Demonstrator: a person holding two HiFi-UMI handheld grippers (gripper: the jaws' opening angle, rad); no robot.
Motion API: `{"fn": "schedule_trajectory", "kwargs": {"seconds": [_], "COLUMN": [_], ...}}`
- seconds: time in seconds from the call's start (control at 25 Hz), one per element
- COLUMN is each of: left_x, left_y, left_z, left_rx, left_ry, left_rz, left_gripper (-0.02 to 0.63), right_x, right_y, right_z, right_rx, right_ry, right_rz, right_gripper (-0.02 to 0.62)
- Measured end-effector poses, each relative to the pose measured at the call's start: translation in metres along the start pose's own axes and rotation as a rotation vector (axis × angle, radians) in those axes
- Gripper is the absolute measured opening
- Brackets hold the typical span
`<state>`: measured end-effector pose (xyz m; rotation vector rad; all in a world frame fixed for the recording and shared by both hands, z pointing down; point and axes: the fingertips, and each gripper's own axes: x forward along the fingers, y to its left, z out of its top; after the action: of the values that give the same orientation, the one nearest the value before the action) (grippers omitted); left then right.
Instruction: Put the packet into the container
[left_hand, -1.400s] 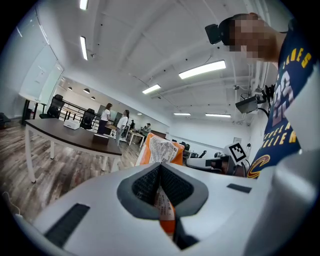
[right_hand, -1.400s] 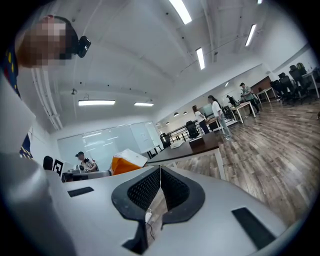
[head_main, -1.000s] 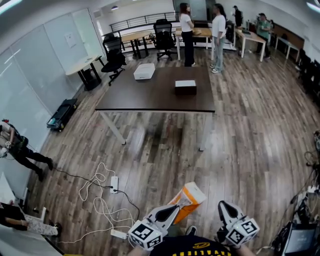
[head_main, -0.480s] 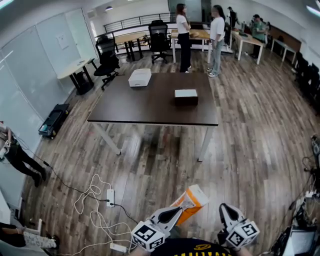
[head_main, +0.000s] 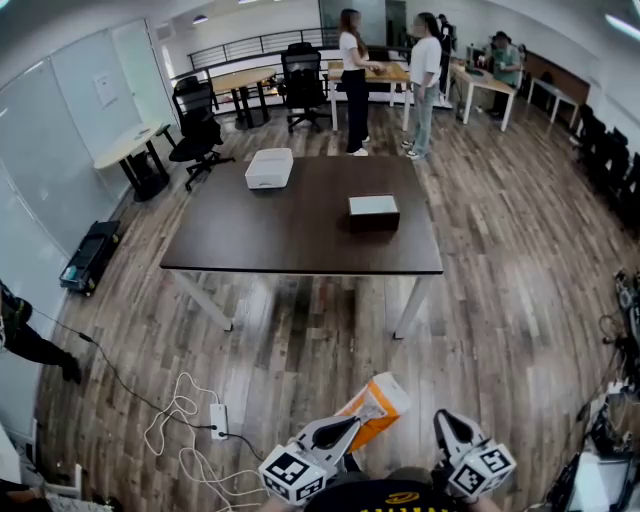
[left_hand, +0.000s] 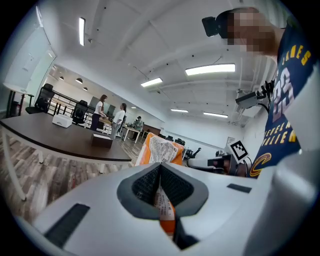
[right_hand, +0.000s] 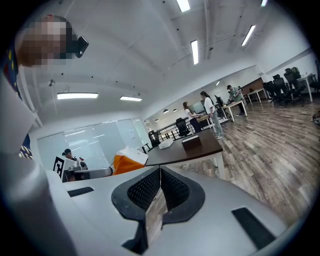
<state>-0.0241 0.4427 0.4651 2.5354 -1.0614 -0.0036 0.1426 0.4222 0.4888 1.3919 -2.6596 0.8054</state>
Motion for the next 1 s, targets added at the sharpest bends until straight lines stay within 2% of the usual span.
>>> {"fn": "schedule_trajectory", "kwargs": {"seconds": [0.32,0.52,0.72,1.0], "left_x": [0.013,0.033,0.066,0.134], "left_y": [0.038,0.056,0.078,0.106], "left_z": [0.01,0.015,0.028,0.064], "left_rx": [-0.039,-0.035,-0.026,-0.018], "left_ry": [0.011,0.023,0.021,-0.003], "left_rz": [-0.008,-0.01,0.015,0.054], "left_gripper": [0.0,0.0,0.0,0.0], "right_x": [0.037,0.062,0.099,0.146], "right_y": [-0.006,-0.021,-0.046,-0.095], "right_z": [0.007,0.019,0.042,0.094], "right_rx": [0.026,0.042,0.043,0.028], "right_ry": [0.006,0.005,0.002,0.006], "right_rz": [-0.01,-0.008,0.032,0.078], "right_gripper": [0.011,0.011,0.011,0.011]}}
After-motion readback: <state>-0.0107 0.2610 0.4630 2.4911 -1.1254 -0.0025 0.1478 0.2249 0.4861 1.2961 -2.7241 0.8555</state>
